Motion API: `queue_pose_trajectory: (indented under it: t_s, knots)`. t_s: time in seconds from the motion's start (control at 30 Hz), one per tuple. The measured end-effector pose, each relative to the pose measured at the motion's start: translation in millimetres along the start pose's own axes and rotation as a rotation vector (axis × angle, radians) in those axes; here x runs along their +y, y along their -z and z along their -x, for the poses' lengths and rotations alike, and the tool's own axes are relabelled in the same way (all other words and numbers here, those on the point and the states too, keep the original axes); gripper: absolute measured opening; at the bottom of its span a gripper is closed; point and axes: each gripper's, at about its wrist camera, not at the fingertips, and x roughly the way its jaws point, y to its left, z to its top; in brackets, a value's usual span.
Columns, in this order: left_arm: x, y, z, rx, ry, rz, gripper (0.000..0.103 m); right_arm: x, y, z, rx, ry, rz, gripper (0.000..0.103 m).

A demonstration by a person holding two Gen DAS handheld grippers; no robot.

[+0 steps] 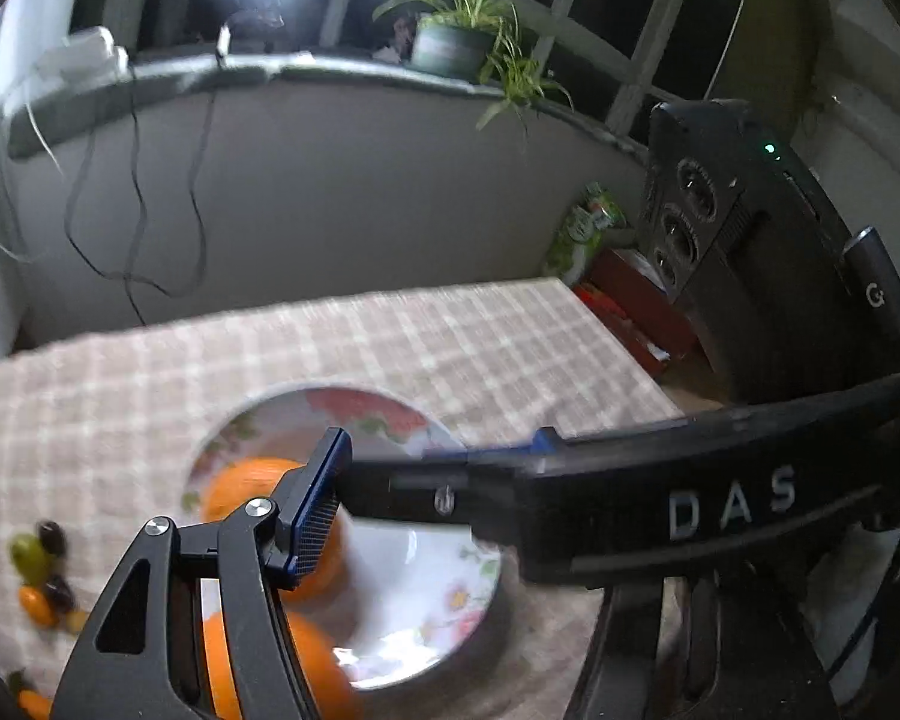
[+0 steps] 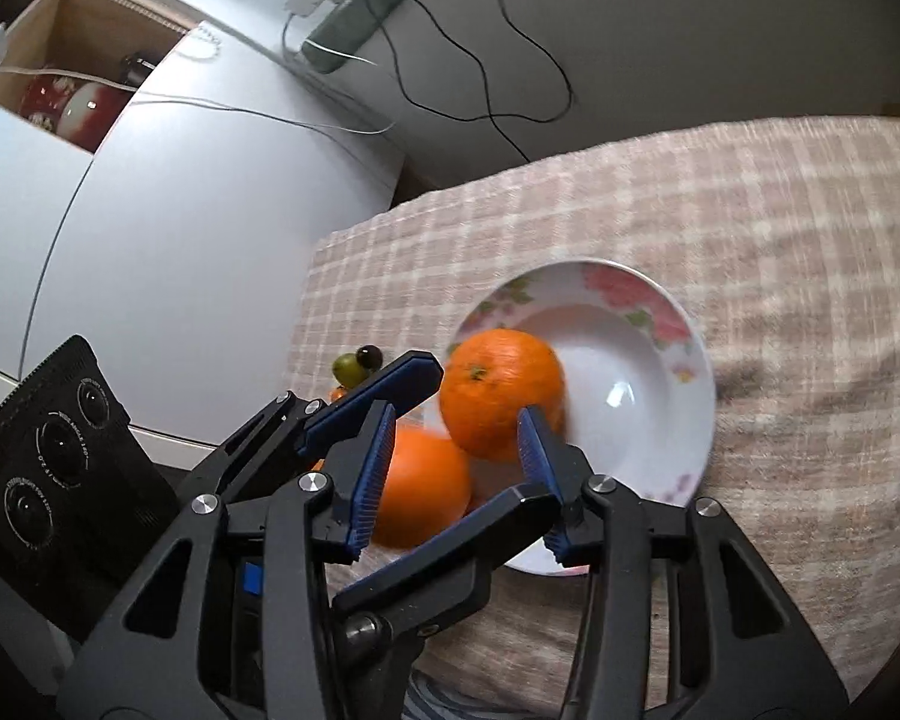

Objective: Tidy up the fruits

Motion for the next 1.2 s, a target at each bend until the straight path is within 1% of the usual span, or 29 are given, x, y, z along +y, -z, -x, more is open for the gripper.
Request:
queue_pose_trajectory:
  t_s: [0.17, 0.2, 0.27, 0.3, 0.33, 0.37, 0.4, 0.47, 0.5, 0.57, 0.6, 0.67, 0.8, 0.9, 1.0, 1.13, 1.2]
  knots:
    - [5.9, 8.8, -1.3, 0.012, 0.060, -0.013, 0.060, -17.6, -0.1, -0.6, -0.024, -0.006, -0.044, 0.045]
    - [9.8, 10.1, -0.6, 0.011, 0.054, 0.000, 0.060, -20.1, -0.5, -2.2, -0.027, -0.009, -0.049, 0.045]
    - [16.6, 10.8, 4.5, 0.011, 0.072, 0.024, 0.060, -22.1, -0.5, -8.2, -0.021, -0.007, -0.045, 0.045]
    - [17.2, 11.0, 8.3, 0.007, 0.069, 0.015, 0.060, -21.6, -0.6, -9.8, -0.021, -0.012, -0.040, 0.046]
    - [17.1, 11.3, 12.9, 0.000, 0.058, -0.004, 0.060, -19.7, -1.1, -12.1, -0.021, -0.010, -0.030, 0.052]
    - [17.2, 12.6, 16.9, -0.009, 0.053, -0.019, 0.060, -16.2, -1.3, -13.2, -0.026, -0.002, -0.016, 0.055]
    - [19.1, 15.1, 23.3, -0.028, 0.062, -0.029, 0.060, -12.8, -1.3, -13.9, -0.030, 0.005, 0.003, 0.055]
    - [24.6, 20.7, 34.0, -0.086, 0.115, -0.061, 0.065, -6.1, -0.1, -10.8, -0.051, 0.005, 0.023, 0.055]
    - [33.6, 24.9, 37.8, -0.118, 0.134, -0.044, 0.069, -4.7, 0.8, -8.1, -0.059, 0.003, 0.027, 0.055]
    - [44.5, 31.5, 35.8, -0.142, 0.182, -0.002, 0.070, -2.1, 2.2, -0.4, -0.069, 0.008, 0.037, 0.055]
    - [49.1, 34.6, 30.7, -0.133, 0.174, 0.017, 0.068, -1.9, 2.5, 2.8, -0.071, 0.014, 0.036, 0.055]
    - [52.8, 37.4, 21.8, -0.098, 0.168, 0.035, 0.068, 0.1, 2.8, 11.5, -0.089, 0.027, 0.042, 0.055]
    - [46.2, 35.5, 31.6, -0.136, 0.183, 0.019, 0.068, 0.5, 2.8, 19.1, -0.111, 0.012, 0.031, 0.055]
    - [49.7, 34.4, 34.7, -0.145, 0.181, 0.031, 0.068, 4.5, 4.7, 22.8, -0.128, 0.022, 0.046, 0.055]
    - [54.9, 32.8, 40.1, -0.164, 0.181, 0.041, 0.068, 4.2, 6.4, 27.8, -0.141, 0.010, 0.041, 0.055]
    - [60.2, 30.1, 47.8, -0.197, 0.144, 0.046, 0.068, 1.5, 10.2, 36.2, -0.165, 0.014, 0.038, 0.055]
    - [62.9, 29.8, 51.8, -0.214, 0.142, 0.047, 0.068, -1.5, 12.6, 38.0, -0.165, 0.018, 0.031, 0.055]
